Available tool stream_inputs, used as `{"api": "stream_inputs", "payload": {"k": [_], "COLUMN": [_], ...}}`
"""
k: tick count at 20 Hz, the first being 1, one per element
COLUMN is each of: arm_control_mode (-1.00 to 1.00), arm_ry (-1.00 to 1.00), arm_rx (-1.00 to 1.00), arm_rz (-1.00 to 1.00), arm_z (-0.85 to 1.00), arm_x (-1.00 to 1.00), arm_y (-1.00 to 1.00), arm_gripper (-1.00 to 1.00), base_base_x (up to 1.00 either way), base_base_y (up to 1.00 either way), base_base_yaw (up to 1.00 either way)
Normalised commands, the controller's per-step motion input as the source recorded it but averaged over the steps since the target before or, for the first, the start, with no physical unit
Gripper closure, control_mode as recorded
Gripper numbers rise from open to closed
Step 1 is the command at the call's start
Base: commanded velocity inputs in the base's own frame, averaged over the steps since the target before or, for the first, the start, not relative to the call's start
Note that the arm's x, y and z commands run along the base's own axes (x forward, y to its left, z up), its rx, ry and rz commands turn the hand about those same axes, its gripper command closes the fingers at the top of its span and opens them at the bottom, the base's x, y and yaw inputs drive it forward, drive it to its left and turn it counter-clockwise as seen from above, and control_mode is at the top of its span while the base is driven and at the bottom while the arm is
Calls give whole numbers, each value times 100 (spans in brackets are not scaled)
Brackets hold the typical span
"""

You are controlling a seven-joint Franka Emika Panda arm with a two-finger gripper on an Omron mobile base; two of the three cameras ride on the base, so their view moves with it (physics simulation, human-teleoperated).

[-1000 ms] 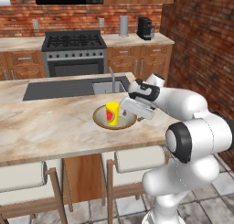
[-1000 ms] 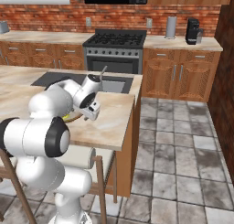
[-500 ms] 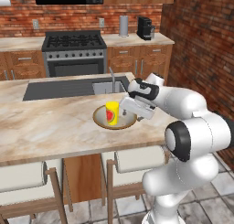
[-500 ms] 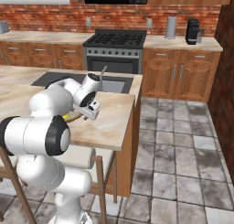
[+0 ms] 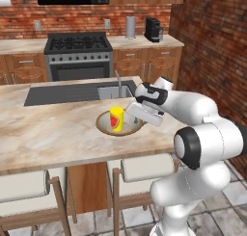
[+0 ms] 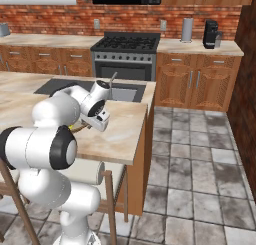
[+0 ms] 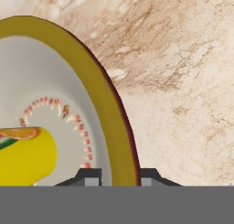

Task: Place the cup inside the bowl on the dining table and move the bowl to any counter.

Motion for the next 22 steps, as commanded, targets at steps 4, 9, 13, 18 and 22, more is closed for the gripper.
{"api": "stream_inputs", "payload": {"k": [4,9,13,18,22], "arm_control_mode": [-100,-100,-100,-100,-100], "arm_ry": [3,1,0,0,0], "arm_rx": [0,0,5,9,11], "arm_rz": [0,0,0,0,0], "arm_z": [0,0,0,0,0], "arm_x": [0,0,0,0,0], "arm_y": [0,0,0,0,0], "arm_gripper": [100,100,100,100,100], "base_base_x": [0,0,0,0,0], "base_base_y": [0,0,0,0,0], "base_base_yaw": [0,0,0,0,0]}}
